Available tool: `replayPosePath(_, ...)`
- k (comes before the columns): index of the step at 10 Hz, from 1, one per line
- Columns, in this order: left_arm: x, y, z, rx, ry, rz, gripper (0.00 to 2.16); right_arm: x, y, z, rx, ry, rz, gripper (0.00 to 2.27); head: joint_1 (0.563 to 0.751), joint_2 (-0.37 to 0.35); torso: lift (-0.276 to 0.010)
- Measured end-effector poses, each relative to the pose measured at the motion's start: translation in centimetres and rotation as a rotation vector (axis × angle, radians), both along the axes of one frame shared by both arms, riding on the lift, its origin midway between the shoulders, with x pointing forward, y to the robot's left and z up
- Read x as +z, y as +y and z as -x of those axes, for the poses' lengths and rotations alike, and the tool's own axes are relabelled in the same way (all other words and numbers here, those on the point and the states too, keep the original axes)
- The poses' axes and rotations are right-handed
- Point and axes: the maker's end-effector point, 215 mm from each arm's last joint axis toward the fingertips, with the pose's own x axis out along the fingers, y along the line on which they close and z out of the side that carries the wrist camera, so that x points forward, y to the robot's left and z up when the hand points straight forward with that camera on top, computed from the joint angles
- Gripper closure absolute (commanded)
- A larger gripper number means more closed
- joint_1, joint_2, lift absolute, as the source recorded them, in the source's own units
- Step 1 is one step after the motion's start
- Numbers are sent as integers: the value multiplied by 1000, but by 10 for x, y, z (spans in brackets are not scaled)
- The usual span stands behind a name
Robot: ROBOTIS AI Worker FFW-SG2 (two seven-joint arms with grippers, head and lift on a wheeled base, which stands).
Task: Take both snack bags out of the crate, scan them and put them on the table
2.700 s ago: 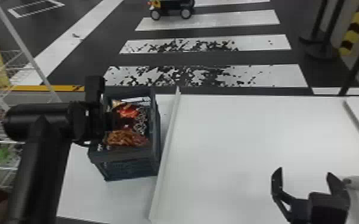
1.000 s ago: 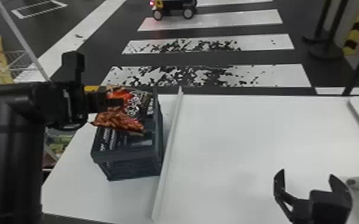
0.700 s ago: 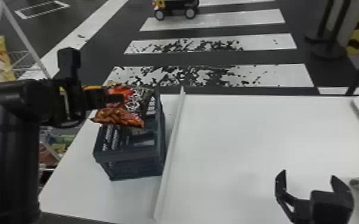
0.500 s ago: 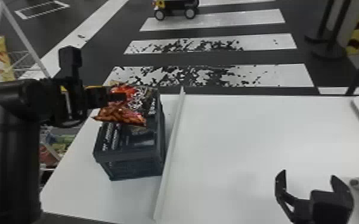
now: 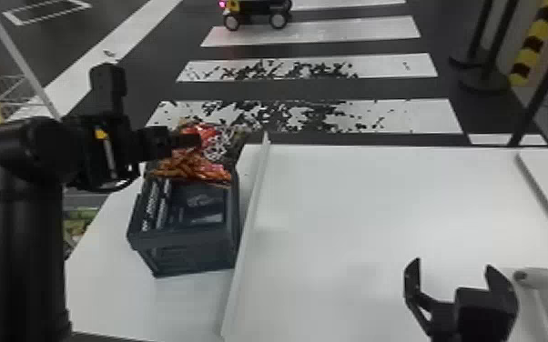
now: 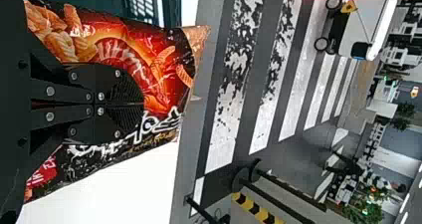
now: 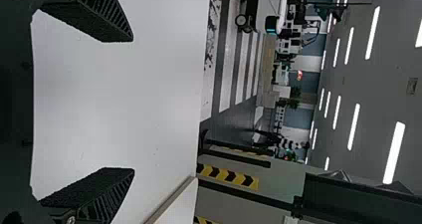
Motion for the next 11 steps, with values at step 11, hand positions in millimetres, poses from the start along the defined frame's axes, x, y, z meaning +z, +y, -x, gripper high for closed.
replayPosePath(11, -10, -176, 3, -100, -86, 70, 2138, -1, -12, 1, -21, -5, -21, 56, 695, -55, -94)
